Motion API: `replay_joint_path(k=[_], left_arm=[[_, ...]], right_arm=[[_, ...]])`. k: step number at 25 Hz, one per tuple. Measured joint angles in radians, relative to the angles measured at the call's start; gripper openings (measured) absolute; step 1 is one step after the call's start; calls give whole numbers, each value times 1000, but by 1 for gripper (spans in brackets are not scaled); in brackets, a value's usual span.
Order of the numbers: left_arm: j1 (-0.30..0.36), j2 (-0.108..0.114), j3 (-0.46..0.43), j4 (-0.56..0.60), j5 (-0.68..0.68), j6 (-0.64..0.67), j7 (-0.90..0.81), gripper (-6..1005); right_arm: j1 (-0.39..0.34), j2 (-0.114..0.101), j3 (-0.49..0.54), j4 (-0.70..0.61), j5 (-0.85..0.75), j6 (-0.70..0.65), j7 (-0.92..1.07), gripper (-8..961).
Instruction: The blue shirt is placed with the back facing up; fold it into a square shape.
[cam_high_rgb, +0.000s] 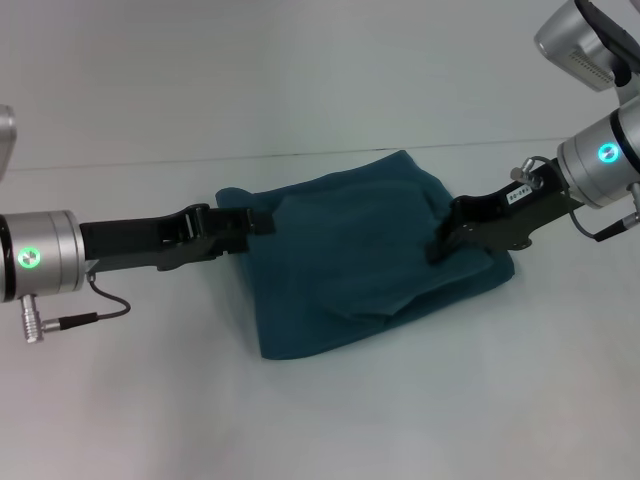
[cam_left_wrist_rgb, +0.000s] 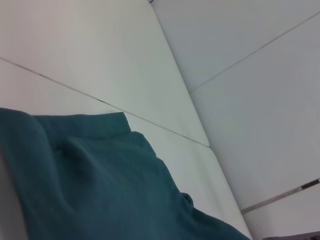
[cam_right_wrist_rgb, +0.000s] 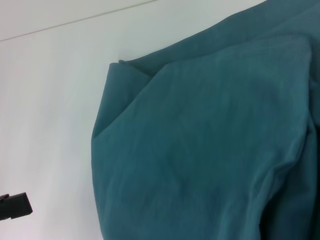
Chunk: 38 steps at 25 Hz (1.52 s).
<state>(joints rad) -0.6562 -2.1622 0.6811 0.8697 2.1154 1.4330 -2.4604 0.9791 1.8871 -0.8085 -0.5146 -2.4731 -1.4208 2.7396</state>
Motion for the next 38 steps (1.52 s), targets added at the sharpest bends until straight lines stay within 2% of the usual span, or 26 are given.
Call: replay_joint_path(k=[3, 9, 14, 21, 31, 34, 38], left_arm=[[0, 1, 0, 0, 0, 0, 0, 590], [0, 2, -7, 1, 0, 0, 0, 589], [0, 2, -8, 2, 0, 1, -1, 589], [-1, 3, -9, 2, 0, -2, 0, 590], [-2, 1, -5, 0, -1, -15, -4, 590], [-2, 1, -5, -1, -2, -16, -5, 590], [-3, 1, -7, -2, -2, -16, -6, 590]], right_arm=[[-4, -1, 3, 0, 0, 2, 0, 65], [-12, -8, 28, -77, 1, -25, 7, 34], [-13, -7, -7, -131, -67, -5, 34, 9], [10, 30, -71, -53, -188, 157, 37, 22], [43, 108, -84, -39, -369, 326, 54, 41], [55, 121, -103, -39, -379, 333, 54, 47], [59, 124, -132, -50, -383, 341, 76, 55]])
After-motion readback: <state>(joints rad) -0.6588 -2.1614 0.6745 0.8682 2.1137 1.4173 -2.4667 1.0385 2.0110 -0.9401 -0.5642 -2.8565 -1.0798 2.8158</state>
